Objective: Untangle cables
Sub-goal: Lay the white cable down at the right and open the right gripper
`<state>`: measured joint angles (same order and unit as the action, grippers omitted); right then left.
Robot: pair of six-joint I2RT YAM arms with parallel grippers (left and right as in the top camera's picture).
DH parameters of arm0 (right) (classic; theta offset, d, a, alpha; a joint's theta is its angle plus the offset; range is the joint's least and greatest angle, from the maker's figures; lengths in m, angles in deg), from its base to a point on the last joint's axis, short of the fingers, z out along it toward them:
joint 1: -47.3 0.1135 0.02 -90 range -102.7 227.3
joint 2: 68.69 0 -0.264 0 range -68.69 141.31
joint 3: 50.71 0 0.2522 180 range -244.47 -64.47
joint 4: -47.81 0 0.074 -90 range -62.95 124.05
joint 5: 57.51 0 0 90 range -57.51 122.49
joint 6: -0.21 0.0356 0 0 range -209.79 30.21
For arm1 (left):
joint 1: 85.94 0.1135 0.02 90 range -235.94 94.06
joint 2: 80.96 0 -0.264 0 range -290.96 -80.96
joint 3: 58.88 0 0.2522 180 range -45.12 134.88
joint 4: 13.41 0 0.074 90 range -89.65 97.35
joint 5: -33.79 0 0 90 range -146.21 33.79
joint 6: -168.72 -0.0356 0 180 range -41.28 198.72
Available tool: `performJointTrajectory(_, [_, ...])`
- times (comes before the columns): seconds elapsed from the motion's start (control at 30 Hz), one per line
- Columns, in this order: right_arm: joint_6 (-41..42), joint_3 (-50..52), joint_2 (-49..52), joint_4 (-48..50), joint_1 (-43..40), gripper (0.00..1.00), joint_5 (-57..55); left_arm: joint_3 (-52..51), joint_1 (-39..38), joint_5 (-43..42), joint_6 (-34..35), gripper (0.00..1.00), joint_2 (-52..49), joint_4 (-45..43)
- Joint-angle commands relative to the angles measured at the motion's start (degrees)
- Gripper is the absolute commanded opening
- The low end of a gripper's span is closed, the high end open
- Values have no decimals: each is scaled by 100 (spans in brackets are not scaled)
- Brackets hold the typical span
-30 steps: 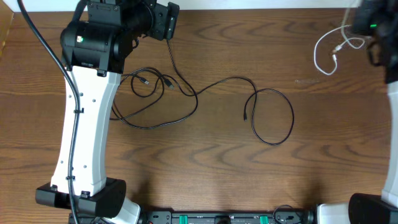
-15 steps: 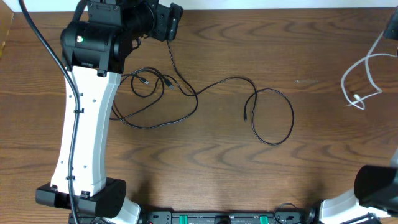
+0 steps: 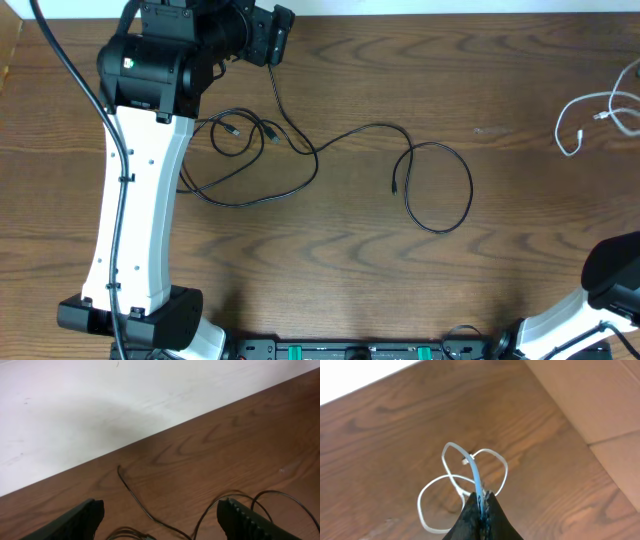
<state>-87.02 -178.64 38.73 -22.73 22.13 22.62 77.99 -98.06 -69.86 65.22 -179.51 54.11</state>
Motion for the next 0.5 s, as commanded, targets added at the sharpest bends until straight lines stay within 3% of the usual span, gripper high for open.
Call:
performJointTrajectory(0.0, [105,-140,170,-114,-254,1,44,-2,-20,-70,7,77,133,2])
performJointTrajectory(0.47, [632,-120,833,-645,-750,1,-44,-2,-20,-72,7,77,129,9])
